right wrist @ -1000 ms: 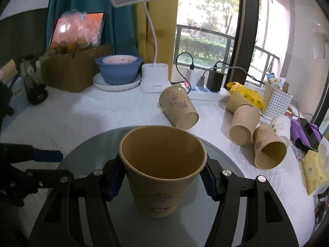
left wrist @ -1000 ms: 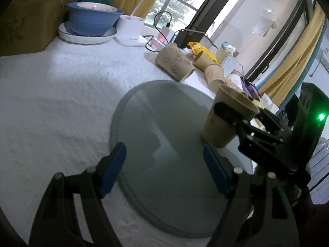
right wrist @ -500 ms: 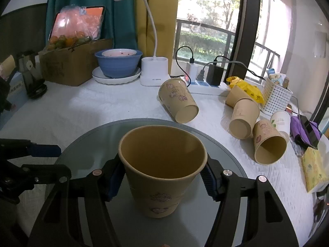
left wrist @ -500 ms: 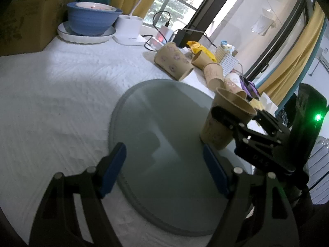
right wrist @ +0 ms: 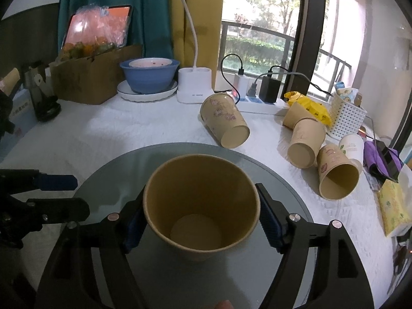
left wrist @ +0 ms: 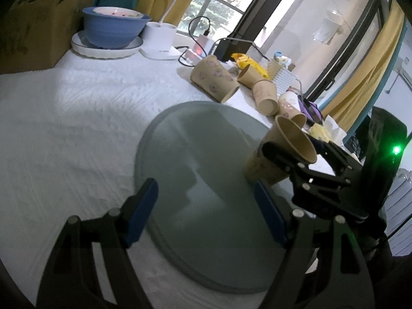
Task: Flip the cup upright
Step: 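Rotate the cup upright with the right tool and lower it onto the turntable, then open the right tool and withdraw from the upright cup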
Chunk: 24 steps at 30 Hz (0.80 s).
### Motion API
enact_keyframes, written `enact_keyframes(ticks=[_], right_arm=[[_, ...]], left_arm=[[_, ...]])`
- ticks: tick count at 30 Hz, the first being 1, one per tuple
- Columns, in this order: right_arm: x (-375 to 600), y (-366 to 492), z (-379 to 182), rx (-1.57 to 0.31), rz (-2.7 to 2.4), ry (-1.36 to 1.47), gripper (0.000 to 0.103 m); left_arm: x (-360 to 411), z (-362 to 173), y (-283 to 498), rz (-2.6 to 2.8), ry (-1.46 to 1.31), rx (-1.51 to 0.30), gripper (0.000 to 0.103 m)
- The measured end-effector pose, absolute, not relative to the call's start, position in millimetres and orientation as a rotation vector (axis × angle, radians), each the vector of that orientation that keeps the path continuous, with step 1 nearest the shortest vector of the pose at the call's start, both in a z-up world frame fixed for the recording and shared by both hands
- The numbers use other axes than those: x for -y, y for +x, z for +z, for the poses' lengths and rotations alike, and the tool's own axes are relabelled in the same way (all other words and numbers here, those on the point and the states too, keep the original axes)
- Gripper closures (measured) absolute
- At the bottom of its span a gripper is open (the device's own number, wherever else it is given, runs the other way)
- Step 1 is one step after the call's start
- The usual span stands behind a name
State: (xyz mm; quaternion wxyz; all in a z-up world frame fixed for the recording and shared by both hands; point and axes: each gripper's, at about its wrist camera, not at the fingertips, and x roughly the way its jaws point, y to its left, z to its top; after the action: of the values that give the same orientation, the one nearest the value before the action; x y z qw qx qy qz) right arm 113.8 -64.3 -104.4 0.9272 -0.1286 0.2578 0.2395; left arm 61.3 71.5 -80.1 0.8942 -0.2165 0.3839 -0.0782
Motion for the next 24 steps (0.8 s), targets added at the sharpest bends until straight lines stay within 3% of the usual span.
enact_keyframes(ticks=[24], right_arm=[[110,48,-47,-0.408,0.484,-0.175,0.023]], left_arm=[[-27,-17,18,-0.162,-0.326,-0.635,0.025]])
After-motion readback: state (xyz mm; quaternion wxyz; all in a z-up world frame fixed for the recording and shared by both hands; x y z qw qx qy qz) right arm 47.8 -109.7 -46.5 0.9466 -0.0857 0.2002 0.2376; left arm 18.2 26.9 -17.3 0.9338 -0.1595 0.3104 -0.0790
